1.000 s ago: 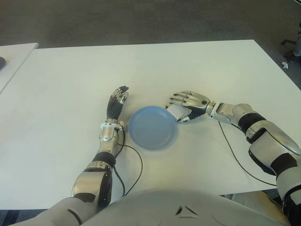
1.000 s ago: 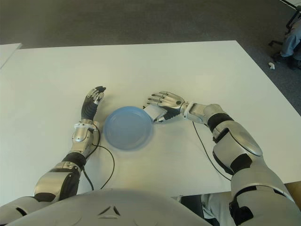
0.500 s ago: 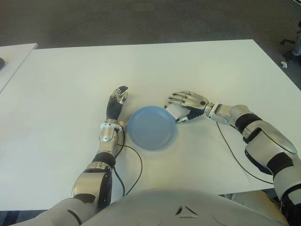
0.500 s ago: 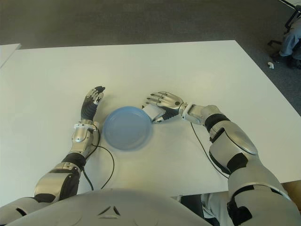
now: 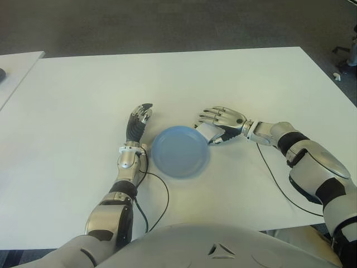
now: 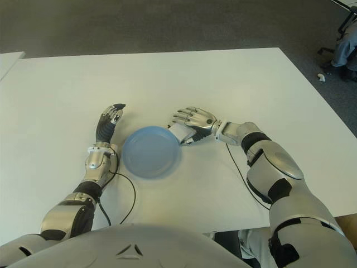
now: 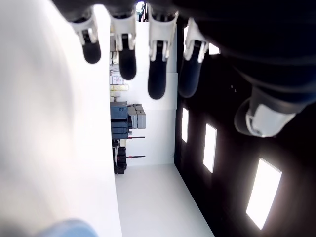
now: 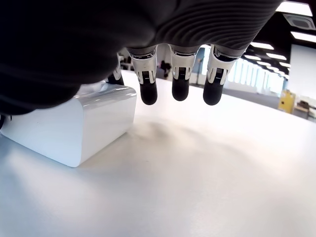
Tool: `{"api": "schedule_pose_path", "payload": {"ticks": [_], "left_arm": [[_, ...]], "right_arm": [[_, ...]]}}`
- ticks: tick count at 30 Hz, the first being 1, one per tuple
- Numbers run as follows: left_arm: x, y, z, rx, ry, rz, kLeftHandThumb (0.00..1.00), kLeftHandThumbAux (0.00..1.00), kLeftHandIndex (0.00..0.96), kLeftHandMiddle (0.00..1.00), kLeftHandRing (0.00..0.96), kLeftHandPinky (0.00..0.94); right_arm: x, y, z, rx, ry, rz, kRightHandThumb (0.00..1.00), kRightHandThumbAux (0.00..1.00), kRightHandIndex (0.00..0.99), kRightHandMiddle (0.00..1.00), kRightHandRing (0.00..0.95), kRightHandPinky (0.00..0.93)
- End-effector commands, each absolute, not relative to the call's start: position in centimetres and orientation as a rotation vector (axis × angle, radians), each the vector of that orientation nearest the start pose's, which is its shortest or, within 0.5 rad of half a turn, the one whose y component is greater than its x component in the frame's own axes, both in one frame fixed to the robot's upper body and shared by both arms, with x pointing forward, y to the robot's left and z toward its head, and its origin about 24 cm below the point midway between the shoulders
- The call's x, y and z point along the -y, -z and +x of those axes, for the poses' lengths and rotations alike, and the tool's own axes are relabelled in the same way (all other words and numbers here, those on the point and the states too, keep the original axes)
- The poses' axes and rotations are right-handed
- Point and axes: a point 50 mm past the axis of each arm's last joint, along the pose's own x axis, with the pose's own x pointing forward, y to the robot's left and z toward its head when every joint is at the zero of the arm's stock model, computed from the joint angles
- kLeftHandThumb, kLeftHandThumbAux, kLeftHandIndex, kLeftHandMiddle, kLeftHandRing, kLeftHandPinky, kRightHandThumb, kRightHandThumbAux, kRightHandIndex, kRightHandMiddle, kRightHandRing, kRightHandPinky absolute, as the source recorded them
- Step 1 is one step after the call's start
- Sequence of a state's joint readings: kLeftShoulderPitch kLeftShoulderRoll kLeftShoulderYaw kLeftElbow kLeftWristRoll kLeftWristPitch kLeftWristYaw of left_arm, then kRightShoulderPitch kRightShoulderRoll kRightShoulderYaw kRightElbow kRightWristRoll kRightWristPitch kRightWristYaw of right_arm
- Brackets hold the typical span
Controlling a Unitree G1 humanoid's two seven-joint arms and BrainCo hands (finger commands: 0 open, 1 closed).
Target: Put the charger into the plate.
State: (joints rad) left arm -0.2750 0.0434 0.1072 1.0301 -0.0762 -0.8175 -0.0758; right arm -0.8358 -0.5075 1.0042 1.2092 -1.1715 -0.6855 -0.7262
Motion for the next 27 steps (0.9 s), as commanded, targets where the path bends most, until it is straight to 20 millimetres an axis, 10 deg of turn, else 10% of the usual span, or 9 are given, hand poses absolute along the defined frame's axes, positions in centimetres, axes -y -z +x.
{"api": "schedule_pose_path", "payload": {"ticks": [1,13,16,22,27], "left_arm": [[-14.91,10.4,17.08,-0.281,-0.071,-0.102,0.0,0.468,0.281,0.255,0.158,0.007],[-15.29,10.08,17.34,-0.254,-0.066,-0.094,0.0,0.471,0.297,0.272,0.171,0.042],[-15.36,9.96,17.44,-0.246,-0.06,-0.089,0.0,0.466,0.303,0.28,0.179,0.056],[-15.32,9.63,17.67,-0.218,-0.05,-0.086,0.0,0.455,0.323,0.299,0.195,0.069],[-15.32,9.51,17.72,-0.207,-0.047,-0.095,0.0,0.445,0.325,0.313,0.205,0.101]], "right_arm": [[17.34,-0.5,31.51,0.632,-0.979,-1.832,0.43,0.137,0.0,0.0,0.0,0.0],[17.28,-0.05,31.13,0.624,-1.011,-1.815,0.384,0.162,0.0,0.003,0.003,0.044],[17.14,-0.02,31.07,0.624,-1.005,-1.797,0.363,0.192,0.049,0.183,0.172,0.191],[17.21,0.22,30.77,0.709,-0.962,-1.808,0.441,0.428,0.485,0.638,0.626,0.67],[17.41,0.47,30.62,0.771,-0.898,-1.841,0.57,0.607,0.667,0.795,0.8,0.849]]}}
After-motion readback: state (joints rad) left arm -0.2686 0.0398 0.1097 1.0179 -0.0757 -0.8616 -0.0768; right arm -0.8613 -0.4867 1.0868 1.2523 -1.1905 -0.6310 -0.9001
